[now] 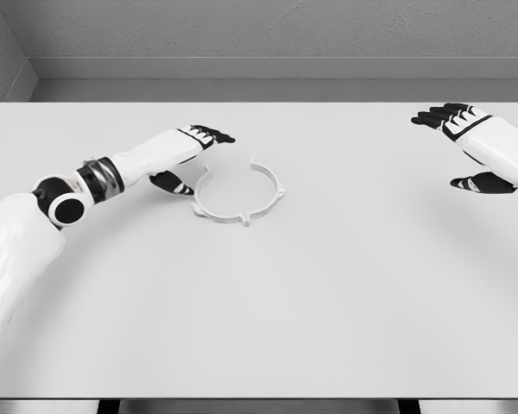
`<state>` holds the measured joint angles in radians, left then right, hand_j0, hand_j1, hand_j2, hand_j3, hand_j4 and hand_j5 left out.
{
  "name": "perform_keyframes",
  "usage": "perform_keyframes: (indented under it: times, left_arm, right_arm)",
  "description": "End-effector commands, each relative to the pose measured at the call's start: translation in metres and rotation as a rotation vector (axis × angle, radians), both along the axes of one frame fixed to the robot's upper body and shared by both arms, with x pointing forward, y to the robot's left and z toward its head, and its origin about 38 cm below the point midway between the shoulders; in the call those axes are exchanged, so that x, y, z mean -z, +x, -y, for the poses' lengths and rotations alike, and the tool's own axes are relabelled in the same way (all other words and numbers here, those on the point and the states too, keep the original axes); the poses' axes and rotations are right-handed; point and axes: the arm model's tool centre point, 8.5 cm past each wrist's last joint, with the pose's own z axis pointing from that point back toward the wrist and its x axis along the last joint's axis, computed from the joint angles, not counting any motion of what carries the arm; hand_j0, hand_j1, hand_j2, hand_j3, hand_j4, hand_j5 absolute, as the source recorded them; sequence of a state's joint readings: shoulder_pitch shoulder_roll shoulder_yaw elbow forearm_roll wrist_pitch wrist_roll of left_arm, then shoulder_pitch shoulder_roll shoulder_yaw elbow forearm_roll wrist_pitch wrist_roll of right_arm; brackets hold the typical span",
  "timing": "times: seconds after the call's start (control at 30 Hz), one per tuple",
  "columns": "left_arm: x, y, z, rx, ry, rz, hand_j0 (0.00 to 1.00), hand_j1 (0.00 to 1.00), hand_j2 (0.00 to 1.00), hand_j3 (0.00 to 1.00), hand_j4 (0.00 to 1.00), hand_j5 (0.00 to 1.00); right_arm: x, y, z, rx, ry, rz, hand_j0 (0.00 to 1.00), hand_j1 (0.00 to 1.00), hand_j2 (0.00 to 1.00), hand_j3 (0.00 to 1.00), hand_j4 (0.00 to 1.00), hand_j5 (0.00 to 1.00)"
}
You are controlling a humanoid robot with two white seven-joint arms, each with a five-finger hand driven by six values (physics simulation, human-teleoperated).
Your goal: Assemble PVC drainage pipe clamps
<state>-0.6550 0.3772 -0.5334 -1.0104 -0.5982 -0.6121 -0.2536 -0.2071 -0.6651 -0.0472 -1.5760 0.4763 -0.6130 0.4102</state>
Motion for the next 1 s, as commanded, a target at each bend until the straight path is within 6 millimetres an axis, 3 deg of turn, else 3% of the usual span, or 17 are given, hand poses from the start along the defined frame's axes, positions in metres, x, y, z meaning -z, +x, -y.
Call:
perform_keyframes:
  times: [0.0, 0.17, 0.6, 0.73, 0.97]
  left_arm:
    - [-0.001, 0.000, 0.001, -0.001, -0.009, -0.001, 1.00, 1.00, 1.00, 1.00, 1.00, 1.00]
    - [-0.002, 0.001, 0.005, 0.003, -0.018, 0.002, 1.00, 1.00, 1.00, 1.00, 1.00, 1.00]
    - [-0.018, -0.004, -0.038, -0.037, 0.006, 0.029, 1.00, 1.00, 1.00, 1.00, 1.00, 1.00]
    - [-0.018, -0.017, -0.033, 0.001, 0.013, 0.046, 1.00, 1.00, 1.00, 1.00, 1.00, 1.00]
    - [-0.017, -0.023, -0.023, 0.029, 0.013, 0.055, 1.00, 1.00, 1.00, 1.00, 1.00, 1.00]
  right_arm:
    - [-0.001, 0.000, 0.000, 0.000, 0.007, 0.001, 1.00, 1.00, 1.00, 1.00, 1.00, 1.00]
    - [0.000, 0.000, 0.000, 0.000, 0.008, -0.001, 1.00, 1.00, 1.00, 1.00, 1.00, 1.00]
    - [0.000, 0.000, -0.001, -0.001, 0.010, 0.000, 1.00, 1.00, 1.00, 1.00, 1.00, 1.00]
    - [0.000, 0.000, -0.001, -0.001, 0.010, 0.000, 1.00, 1.00, 1.00, 1.00, 1.00, 1.00]
    - [0.000, 0.000, -0.001, -0.002, 0.010, -0.001, 1.00, 1.00, 1.00, 1.00, 1.00, 1.00]
